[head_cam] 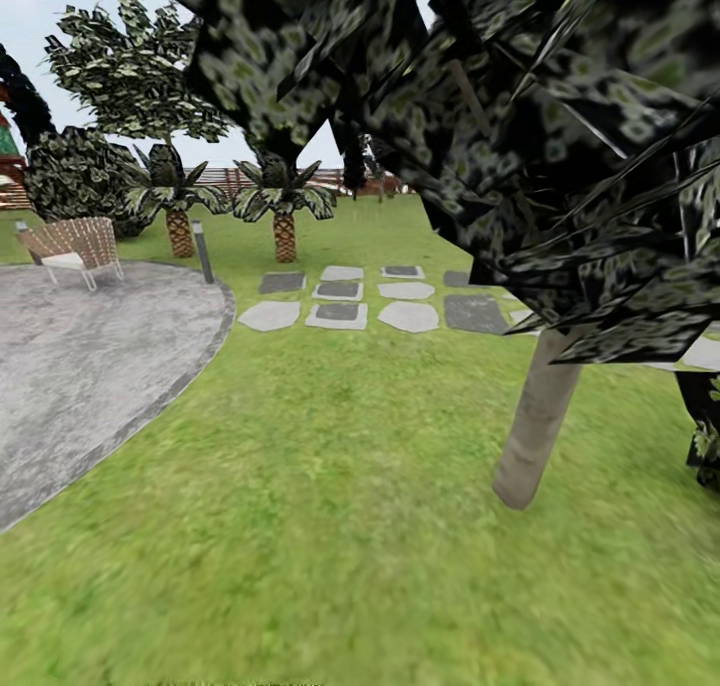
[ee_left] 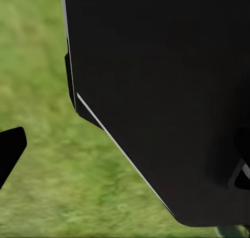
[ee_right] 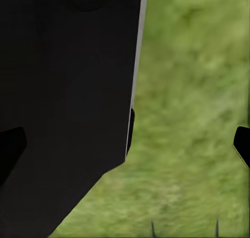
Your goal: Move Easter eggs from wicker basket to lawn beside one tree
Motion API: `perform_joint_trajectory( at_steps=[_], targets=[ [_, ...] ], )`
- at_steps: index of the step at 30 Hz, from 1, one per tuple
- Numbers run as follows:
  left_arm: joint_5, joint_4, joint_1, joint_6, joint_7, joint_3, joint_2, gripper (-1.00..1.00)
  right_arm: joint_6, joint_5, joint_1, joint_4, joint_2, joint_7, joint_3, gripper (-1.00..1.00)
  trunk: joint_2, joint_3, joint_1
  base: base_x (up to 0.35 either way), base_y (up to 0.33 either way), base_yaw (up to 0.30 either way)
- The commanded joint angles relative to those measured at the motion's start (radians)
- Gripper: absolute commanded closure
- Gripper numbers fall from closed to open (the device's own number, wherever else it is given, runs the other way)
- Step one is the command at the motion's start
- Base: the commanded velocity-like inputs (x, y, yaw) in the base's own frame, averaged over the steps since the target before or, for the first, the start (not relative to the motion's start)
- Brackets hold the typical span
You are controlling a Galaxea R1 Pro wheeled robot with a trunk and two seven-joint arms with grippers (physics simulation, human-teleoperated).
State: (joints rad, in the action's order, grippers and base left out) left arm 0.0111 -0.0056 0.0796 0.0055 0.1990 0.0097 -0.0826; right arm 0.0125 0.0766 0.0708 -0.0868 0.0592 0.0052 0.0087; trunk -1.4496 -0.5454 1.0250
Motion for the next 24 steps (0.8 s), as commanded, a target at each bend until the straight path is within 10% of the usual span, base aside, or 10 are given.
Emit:
perform_joint_trajectory(
  at_steps=[1, 24],
  targets=[
    [0.001, -0.001, 0.0, 0.001, 0.003, 0.001, 0.0, -1.0, 0.001, 0.008, 0.001, -0.002, 0.0, 0.001, 0.001, -1.0, 0.0, -0.001, 0.0, 0.0, 0.0, 0.295],
    [-0.002, 0.0, 0.0, 0.001, 0.005, -0.001, 0.0, -1.0, 0.003, 0.01, 0.001, -0.002, -0.019, -0.001, 0.001, -1.0, 0.0, -0.001, 0.0, 0.0, 0.0, 0.297]
  ],
)
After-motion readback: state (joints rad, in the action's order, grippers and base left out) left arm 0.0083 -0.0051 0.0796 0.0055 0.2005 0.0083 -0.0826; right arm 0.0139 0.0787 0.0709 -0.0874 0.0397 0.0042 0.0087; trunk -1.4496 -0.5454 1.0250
